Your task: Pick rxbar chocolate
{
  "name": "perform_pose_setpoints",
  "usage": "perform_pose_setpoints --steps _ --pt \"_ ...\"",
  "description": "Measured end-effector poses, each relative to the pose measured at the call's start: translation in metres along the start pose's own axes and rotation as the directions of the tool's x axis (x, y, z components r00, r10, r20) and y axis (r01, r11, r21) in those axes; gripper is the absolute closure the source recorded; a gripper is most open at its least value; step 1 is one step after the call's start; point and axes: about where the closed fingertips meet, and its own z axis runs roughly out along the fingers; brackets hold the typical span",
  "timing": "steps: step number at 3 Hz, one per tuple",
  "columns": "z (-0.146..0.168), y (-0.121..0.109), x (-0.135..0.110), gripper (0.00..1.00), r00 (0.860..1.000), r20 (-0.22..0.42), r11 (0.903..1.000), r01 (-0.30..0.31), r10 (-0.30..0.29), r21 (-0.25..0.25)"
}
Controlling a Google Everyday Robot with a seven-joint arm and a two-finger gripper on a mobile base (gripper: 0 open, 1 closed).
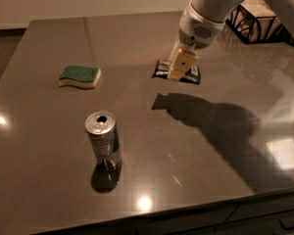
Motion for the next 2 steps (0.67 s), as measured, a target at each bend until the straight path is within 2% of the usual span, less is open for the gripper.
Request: perform_pose_setpoints --steps 1,2 --pt "-0.029 0.0038 -0.0304 1.0 0.995 0.077 0.9983 0.057 -0.056 -0.007" --pt "-0.029 0.0038 -0.0304 1.0 0.995 0.077 0.9984 0.057 -0.056 -0.007"
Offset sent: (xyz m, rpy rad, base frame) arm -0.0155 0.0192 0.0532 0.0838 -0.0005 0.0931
